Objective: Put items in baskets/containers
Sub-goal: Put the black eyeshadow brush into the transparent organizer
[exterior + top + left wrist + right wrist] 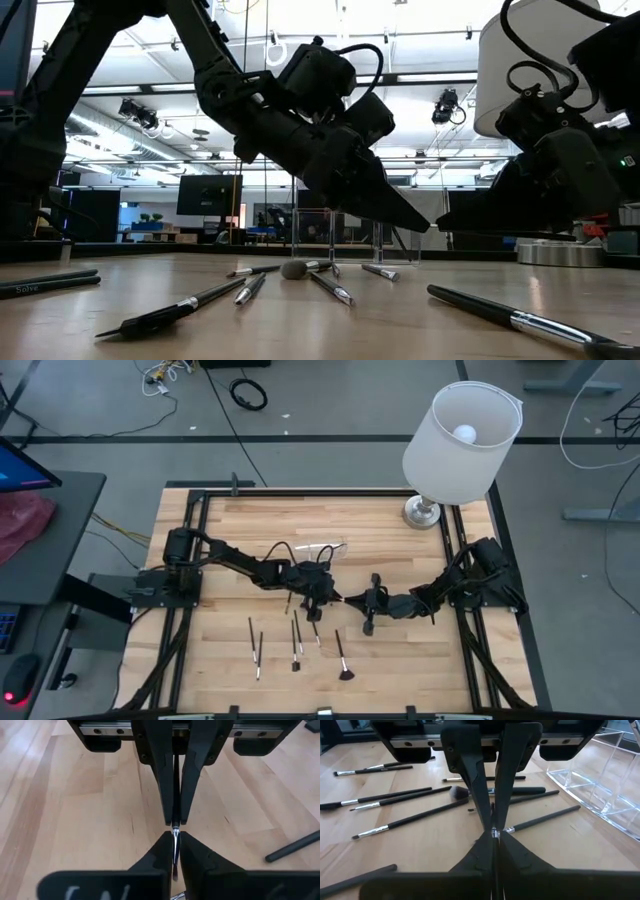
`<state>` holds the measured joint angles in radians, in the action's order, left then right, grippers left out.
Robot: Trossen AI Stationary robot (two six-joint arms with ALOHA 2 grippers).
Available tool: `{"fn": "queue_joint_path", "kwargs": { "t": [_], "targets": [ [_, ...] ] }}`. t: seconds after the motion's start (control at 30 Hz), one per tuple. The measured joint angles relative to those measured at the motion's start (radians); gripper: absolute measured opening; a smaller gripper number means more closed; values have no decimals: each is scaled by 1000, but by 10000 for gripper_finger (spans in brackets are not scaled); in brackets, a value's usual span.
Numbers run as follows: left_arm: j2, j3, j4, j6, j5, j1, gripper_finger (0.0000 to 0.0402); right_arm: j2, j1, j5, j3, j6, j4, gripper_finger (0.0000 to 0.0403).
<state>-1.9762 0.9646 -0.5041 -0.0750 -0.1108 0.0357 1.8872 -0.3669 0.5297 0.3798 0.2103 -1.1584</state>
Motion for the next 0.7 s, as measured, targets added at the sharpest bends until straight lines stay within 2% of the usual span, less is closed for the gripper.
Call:
{"fn": "queue_joint_path", "kwargs": {
  "t": [0.1, 0.27, 0.47, 0.7],
  "targets": [
    [0, 0, 0, 0, -2, 0, 11, 0, 0, 0, 0, -1, 1, 13],
    [0, 0, 1, 0, -2, 1, 11, 0, 0, 0, 0, -4, 1, 19],
    [3, 0, 9, 3, 2, 1, 9, 0, 0, 6, 0, 17, -1, 49],
    [99, 0, 223, -50, 90, 0, 14, -8, 0, 9, 0, -24, -42, 91]
  ]
}}
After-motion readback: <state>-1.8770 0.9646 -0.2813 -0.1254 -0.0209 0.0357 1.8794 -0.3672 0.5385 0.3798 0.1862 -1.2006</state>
